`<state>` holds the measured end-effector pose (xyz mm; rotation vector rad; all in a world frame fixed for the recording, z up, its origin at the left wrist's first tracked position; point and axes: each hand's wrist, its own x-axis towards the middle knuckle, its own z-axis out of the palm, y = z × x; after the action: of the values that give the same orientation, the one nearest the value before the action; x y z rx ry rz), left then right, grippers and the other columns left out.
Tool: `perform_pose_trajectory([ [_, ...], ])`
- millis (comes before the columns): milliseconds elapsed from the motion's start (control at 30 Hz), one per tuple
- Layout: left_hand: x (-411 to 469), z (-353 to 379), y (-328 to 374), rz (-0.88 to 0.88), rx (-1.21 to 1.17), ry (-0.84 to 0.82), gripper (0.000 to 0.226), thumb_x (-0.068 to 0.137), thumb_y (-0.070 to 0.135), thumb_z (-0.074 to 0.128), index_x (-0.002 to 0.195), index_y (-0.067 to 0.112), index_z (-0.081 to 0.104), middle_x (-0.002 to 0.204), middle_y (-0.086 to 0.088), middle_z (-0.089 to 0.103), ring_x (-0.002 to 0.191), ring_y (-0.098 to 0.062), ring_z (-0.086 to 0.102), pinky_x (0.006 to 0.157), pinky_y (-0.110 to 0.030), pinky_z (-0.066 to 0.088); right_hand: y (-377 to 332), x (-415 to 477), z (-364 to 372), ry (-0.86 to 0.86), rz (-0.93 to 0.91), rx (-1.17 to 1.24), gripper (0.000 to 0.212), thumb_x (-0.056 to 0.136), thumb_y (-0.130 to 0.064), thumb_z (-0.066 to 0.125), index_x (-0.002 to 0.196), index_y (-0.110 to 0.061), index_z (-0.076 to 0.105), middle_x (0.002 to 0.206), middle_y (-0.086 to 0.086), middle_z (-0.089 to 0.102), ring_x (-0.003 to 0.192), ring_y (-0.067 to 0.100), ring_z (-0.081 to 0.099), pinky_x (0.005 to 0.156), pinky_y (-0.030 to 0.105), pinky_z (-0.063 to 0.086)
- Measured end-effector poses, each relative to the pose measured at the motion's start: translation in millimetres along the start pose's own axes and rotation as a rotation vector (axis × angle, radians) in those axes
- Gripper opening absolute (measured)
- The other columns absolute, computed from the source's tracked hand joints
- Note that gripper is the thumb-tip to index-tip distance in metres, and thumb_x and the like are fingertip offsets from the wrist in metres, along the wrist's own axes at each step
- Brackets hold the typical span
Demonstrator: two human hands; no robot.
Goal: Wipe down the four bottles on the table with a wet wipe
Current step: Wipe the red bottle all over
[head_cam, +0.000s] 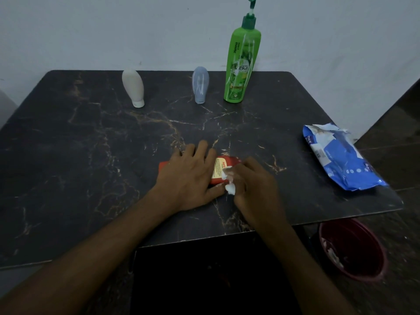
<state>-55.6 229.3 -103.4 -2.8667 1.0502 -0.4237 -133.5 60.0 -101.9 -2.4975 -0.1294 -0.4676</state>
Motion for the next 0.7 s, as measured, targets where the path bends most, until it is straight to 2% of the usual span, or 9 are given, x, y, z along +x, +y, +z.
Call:
perform_pose_trajectory([
  [100,-0.5,-0.9,0.5,0.005,0.005,-0.008,0.081,0.087,0.087,0.023,0.123,0.017,0.044,0.123,-0.007,0.046,0.101,-0.023,0.052,0.085,-0.045,0.049,5.2,28.5,-4.0,-0.011,0.06,-0.153,0.027,0.081,-0.016,0.077,0.107,-0.016,0.069,0.107,0.002,0.061,0.089,0.008,0.054,0.075,0.021,0.042],
  [267,-1.1,-1.7,0.2,-0.013,-0.003,-0.004,0.082,0.086,0.087,0.026,0.126,0.017,0.044,0.127,-0.008,0.047,0.104,-0.024,0.052,0.089,-0.045,0.049,10.6,71.1,-11.7,-0.168,0.129,-0.249,0.026,0.091,-0.022,0.066,0.117,-0.021,0.067,0.116,0.0,0.058,0.09,0.006,0.046,0.079,0.022,0.038],
  [433,-2.5,-0.4,0.3,-0.039,-0.018,0.004,0.082,0.085,0.087,0.025,0.125,0.019,0.046,0.118,-0.007,0.051,0.101,-0.021,0.052,0.089,-0.043,0.048,7.2,29.6,-6.5,-0.076,0.06,-0.25,0.03,0.091,-0.026,0.066,0.12,-0.016,0.064,0.116,0.002,0.055,0.093,0.006,0.048,0.081,0.02,0.039],
  [567,-1.3,-1.5,1.1,-0.034,-0.018,-0.009,0.079,0.086,0.085,0.024,0.125,0.019,0.045,0.118,-0.005,0.054,0.102,-0.021,0.05,0.091,-0.044,0.046,5.0,-7.9,-1.6,0.045,0.019,-0.107,0.027,0.083,-0.021,0.075,0.107,-0.011,0.069,0.099,0.005,0.062,0.082,0.013,0.06,0.071,0.027,0.054],
  [633,-1.5,-2.2,1.4,-0.03,-0.013,-0.006,0.08,0.086,0.085,0.024,0.125,0.019,0.046,0.119,-0.005,0.054,0.102,-0.021,0.05,0.09,-0.044,0.045,5.8,-13.6,0.7,0.068,0.009,-0.102,0.026,0.082,-0.024,0.072,0.105,-0.01,0.069,0.096,0.005,0.063,0.079,0.011,0.06,0.068,0.027,0.054],
  [700,-2.1,-2.3,1.6,-0.025,-0.01,-0.002,0.08,0.087,0.085,0.024,0.125,0.018,0.046,0.12,-0.004,0.053,0.102,-0.021,0.049,0.091,-0.044,0.045,6.7,-7.1,-0.1,0.067,0.024,-0.106,0.028,0.082,-0.022,0.075,0.107,-0.011,0.07,0.099,0.005,0.064,0.082,0.009,0.058,0.072,0.025,0.053],
])
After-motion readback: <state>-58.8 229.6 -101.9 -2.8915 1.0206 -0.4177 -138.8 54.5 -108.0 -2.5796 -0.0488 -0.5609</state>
